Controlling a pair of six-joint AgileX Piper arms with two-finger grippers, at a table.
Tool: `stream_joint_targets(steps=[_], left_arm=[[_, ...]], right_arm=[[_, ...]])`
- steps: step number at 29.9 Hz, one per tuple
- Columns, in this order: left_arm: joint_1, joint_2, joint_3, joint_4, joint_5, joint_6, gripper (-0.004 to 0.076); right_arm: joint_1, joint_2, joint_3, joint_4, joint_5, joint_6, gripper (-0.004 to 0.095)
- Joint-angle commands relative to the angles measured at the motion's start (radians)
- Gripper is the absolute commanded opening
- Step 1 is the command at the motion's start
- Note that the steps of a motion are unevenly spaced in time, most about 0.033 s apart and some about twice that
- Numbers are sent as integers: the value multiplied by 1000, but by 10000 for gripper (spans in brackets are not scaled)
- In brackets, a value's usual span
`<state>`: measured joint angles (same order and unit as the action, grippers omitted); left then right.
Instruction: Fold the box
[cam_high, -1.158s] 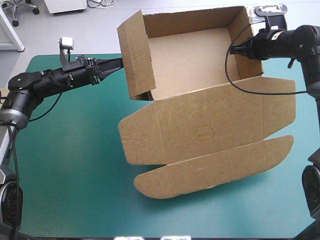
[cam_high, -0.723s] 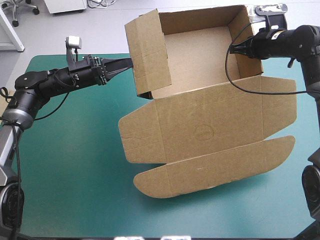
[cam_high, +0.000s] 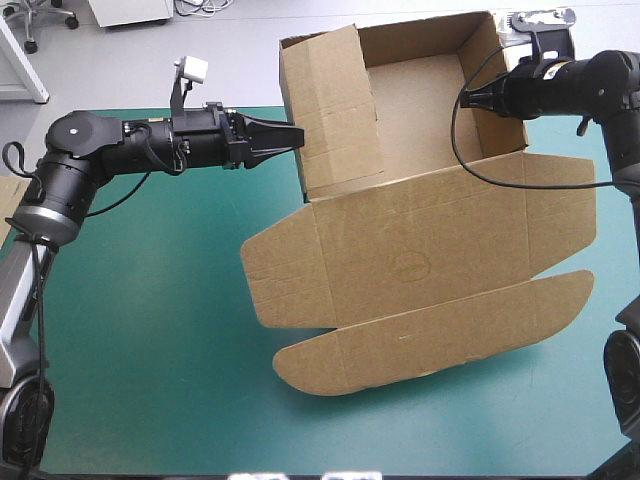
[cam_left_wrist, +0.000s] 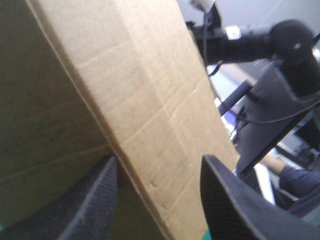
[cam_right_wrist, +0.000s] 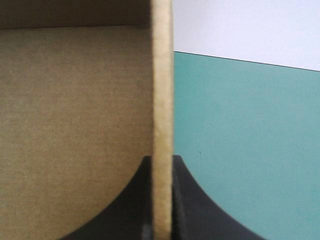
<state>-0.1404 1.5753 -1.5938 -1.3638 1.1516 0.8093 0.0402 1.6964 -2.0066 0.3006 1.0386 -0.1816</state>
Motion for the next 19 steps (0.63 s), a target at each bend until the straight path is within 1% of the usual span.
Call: stream_joint_targets(steps=[1,3,8,15,19], left_arm=[[-47,-44,-74,146,-60,-103,376],[-72,-42,-79,225,-82,-135,376],[-107,-42,-79,316,-135,-172,376],[-114,-40,-79,323,-184,-187,377],[-114,-38,-79,333,-215,-213,377]], right_arm=[[-8,-52,-32,45,-57,23,-15],[-8,-52,-32,45,-52,23,-15],[-8,-52,-32,45,-38,25,-15],[-8,-52,-31,49,-15,57,-15],[-8,-52,-31,89,-7,63,-15]])
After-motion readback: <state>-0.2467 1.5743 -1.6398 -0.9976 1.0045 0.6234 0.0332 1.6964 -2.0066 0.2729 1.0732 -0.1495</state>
